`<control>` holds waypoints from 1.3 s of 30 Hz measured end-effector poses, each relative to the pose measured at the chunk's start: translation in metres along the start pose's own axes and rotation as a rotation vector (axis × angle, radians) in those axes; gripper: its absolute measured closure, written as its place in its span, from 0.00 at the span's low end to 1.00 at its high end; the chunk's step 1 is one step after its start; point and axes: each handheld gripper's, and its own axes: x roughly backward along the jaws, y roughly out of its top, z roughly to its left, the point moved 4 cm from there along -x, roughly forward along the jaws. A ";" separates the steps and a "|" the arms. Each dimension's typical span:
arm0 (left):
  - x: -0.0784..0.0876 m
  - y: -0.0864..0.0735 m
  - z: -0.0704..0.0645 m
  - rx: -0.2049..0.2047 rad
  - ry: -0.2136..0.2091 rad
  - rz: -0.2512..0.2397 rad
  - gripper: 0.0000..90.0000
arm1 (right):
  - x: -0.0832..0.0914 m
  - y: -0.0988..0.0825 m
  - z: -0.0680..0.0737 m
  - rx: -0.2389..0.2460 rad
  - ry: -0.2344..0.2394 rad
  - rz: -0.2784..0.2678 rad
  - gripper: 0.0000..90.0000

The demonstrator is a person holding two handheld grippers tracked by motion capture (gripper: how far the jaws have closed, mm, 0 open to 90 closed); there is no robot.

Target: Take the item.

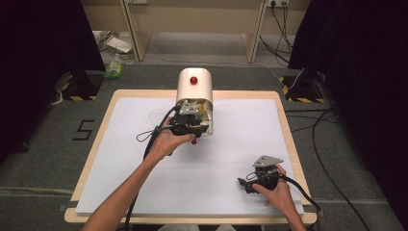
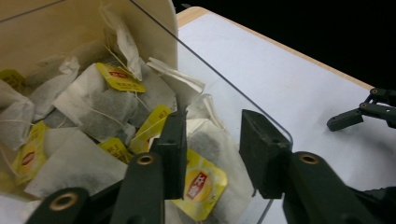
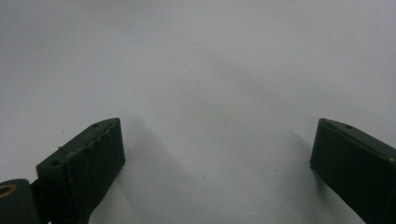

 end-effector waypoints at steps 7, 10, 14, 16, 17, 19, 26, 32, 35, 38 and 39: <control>-0.005 -0.002 0.000 0.032 0.001 0.033 0.56 | 0.000 0.000 0.000 0.000 0.000 0.000 0.04; -0.006 -0.002 0.000 0.031 0.002 0.035 0.55 | 0.000 0.000 0.000 0.000 0.000 0.000 0.04; -0.005 -0.004 0.003 0.009 0.041 0.050 0.64 | 0.000 0.000 0.000 0.000 0.000 0.000 0.04; -0.005 -0.004 0.005 0.010 0.046 0.055 0.67 | 0.000 0.000 0.000 0.000 0.000 0.000 0.04; -0.004 -0.005 0.007 0.013 0.051 0.057 0.68 | 0.000 0.000 0.000 0.000 0.000 0.000 0.04; -0.001 -0.005 0.010 0.012 0.064 0.054 0.73 | 0.000 0.000 0.000 0.000 0.000 0.000 0.04; 0.004 -0.005 0.016 -0.001 0.074 0.044 0.95 | 0.000 0.000 0.000 0.000 0.000 0.000 0.04; -0.003 -0.006 0.013 -0.024 0.077 0.056 0.99 | 0.000 0.000 0.000 0.000 0.000 0.000 0.04; 0.000 -0.004 0.012 -0.035 0.084 0.038 1.00 | 0.000 0.000 0.000 -0.001 0.000 0.000 0.04; 0.006 -0.001 0.014 -0.027 0.085 0.006 1.00 | 0.000 0.000 0.000 0.000 0.000 0.000 0.04; 0.008 0.000 0.015 -0.022 0.080 -0.002 1.00 | 0.000 0.000 0.000 0.000 0.000 0.000 0.04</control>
